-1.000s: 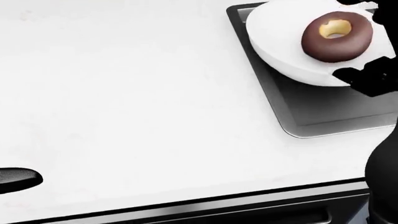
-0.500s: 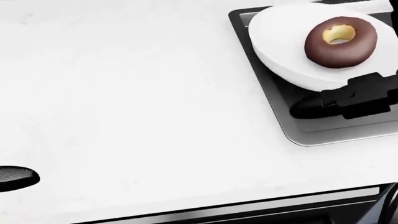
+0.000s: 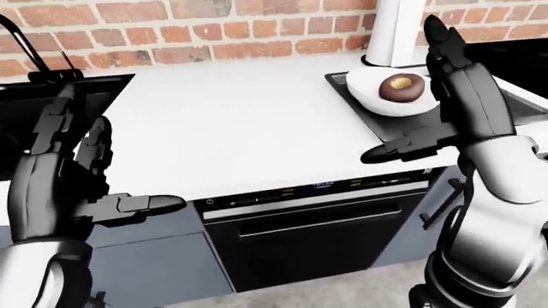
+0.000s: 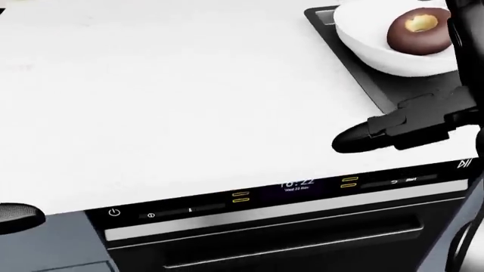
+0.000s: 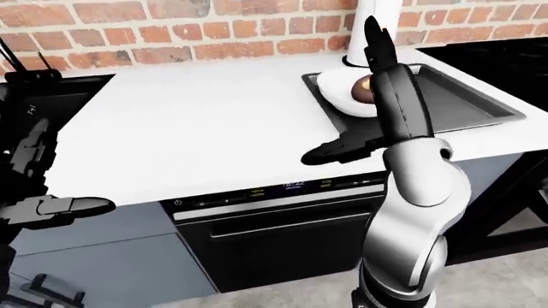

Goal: Pick up the bowl with donut and place it on the tray. Pick up the cupcake and place it on the tray.

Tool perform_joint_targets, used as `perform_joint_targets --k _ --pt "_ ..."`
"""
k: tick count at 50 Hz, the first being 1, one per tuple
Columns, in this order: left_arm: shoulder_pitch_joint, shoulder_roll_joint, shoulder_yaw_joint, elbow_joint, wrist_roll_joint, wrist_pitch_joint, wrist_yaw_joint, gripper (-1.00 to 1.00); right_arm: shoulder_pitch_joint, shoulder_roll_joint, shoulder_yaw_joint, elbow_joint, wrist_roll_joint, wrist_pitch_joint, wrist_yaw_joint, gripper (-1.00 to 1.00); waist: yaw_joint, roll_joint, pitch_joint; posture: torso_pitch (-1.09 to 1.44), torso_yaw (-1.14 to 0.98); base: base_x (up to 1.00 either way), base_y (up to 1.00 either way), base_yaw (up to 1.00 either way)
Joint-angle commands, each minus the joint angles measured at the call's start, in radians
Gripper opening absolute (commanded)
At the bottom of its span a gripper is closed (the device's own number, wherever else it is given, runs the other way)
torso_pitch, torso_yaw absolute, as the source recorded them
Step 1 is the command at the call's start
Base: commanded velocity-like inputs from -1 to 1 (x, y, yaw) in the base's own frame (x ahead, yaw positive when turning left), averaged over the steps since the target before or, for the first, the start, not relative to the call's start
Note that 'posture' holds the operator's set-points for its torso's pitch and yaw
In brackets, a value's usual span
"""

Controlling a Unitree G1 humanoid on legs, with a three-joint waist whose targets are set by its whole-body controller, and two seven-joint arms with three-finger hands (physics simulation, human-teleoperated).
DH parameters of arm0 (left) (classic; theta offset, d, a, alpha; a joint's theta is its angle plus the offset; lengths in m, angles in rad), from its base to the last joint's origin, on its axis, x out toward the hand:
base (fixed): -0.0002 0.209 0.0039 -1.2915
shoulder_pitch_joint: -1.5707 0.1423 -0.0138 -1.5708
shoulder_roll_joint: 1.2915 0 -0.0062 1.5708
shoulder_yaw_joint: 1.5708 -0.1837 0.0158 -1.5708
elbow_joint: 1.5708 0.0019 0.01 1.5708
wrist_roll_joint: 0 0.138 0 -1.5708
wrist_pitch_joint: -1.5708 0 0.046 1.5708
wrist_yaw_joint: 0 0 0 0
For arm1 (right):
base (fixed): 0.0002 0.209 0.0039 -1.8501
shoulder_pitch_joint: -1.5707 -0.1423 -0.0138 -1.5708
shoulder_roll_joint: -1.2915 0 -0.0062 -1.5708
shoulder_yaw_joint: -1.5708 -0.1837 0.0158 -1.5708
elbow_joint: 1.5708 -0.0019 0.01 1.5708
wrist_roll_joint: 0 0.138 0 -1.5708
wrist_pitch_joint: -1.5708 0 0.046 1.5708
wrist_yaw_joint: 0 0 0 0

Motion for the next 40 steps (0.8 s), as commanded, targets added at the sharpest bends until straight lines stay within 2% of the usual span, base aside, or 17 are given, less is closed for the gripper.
perform_joint_targets --k 1,5,9,10,12,16,18,19,20,21,24,29,31,34,35,36,40 --pt "-0.024 0.012 0.003 -0.032 -0.003 -0.033 0.004 1.00 -0.037 -0.013 -0.011 -0.020 -0.019 -0.029 0.001 1.00 -0.010 0.008 -0.016 0.00 0.00 0.00 0.17 0.00" --pt "-0.024 0.012 0.000 -0.035 -0.005 -0.030 0.008 1.00 -0.039 0.004 -0.005 -0.018 -0.031 -0.032 0.013 1.00 -0.035 -0.043 -0.029 0.00 0.00 0.00 0.42 0.00" --pt "-0.022 0.013 0.007 -0.041 -0.012 -0.025 0.010 1.00 -0.033 0.015 -0.002 -0.019 -0.039 -0.039 0.016 1.00 -0.043 -0.144 -0.048 0.00 0.00 0.00 0.51 0.00" --pt "-0.021 0.013 0.008 -0.042 -0.013 -0.026 0.010 1.00 -0.031 0.018 -0.002 -0.017 -0.039 -0.043 0.014 1.00 -0.044 -0.105 -0.029 0.00 0.00 0.00 0.52 0.00" --pt "-0.018 0.012 0.008 -0.039 -0.013 -0.030 0.009 1.00 -0.031 0.025 -0.001 -0.017 -0.040 -0.043 0.014 1.00 -0.030 -0.119 -0.070 0.00 0.00 0.00 0.68 0.00" --pt "-0.014 0.011 0.012 -0.038 -0.014 -0.035 0.007 1.00 -0.022 0.036 0.001 -0.026 -0.027 -0.019 0.023 1.00 -0.001 -0.123 -0.053 0.00 0.00 0.00 0.70 0.25" --pt "-0.014 0.012 0.020 -0.043 -0.021 -0.029 0.008 1.00 -0.025 0.034 0.004 -0.029 -0.027 -0.009 0.029 1.00 -0.040 -0.018 -0.028 0.00 0.00 0.00 0.00 1.00" --pt "-0.013 0.012 0.023 -0.045 -0.024 -0.028 0.007 1.00 -0.027 0.034 0.004 -0.031 -0.027 -0.006 0.029 1.00 -0.042 0.021 -0.032 0.00 0.00 0.00 0.00 1.00" --pt "-0.012 0.013 0.027 -0.046 -0.027 -0.028 0.006 1.00 -0.027 0.034 0.005 -0.032 -0.027 -0.003 0.030 1.00 -0.032 0.092 -0.062 0.00 0.00 0.00 0.00 1.00" --pt "-0.012 0.014 0.029 -0.047 -0.029 -0.027 0.007 1.00 -0.028 0.033 0.005 -0.033 -0.027 -0.002 0.030 1.00 -0.017 0.039 -0.035 0.00 0.00 0.00 0.00 1.00" --pt "-0.014 0.018 0.036 -0.046 -0.036 -0.024 0.009 1.00 -0.033 0.032 0.001 -0.029 -0.022 -0.004 0.025 1.00 0.012 0.005 -0.061 0.00 0.00 0.00 0.00 1.00" --pt "-0.014 0.022 0.034 -0.046 -0.040 -0.023 0.014 1.00 -0.030 0.031 -0.001 -0.030 -0.013 -0.006 0.012 1.00 -0.022 -0.050 -0.034 0.00 0.00 0.00 0.09 0.80" --pt "-0.015 0.026 0.039 -0.047 -0.048 -0.021 0.018 1.00 -0.039 0.031 -0.011 -0.039 0.000 0.001 0.006 1.00 -0.058 -0.111 -0.024 0.00 0.00 0.00 0.15 0.00" --pt "-0.013 0.032 0.039 -0.047 -0.057 -0.022 0.026 1.00 -0.039 0.023 -0.011 -0.048 0.014 0.004 -0.006 1.00 -0.039 -0.149 -0.025 0.00 0.00 0.00 0.00 0.00" --pt "-0.013 0.033 0.039 -0.047 -0.059 -0.022 0.028 1.00 -0.038 0.021 -0.011 -0.049 0.017 0.003 -0.008 1.00 -0.048 -0.144 -0.008 0.00 0.00 0.00 0.00 0.00" --pt "-0.012 0.033 0.038 -0.047 -0.060 -0.022 0.030 1.00 -0.034 0.013 -0.007 -0.046 0.011 -0.002 -0.011 1.00 -0.044 -0.113 -0.024 0.00 0.00 0.00 0.00 0.00" --pt "-0.015 0.043 0.037 -0.047 -0.075 -0.019 0.041 1.00 -0.034 0.008 -0.007 -0.047 0.001 -0.007 -0.010 1.00 -0.021 -0.088 -0.075 0.00 0.00 0.00 0.05 0.00"
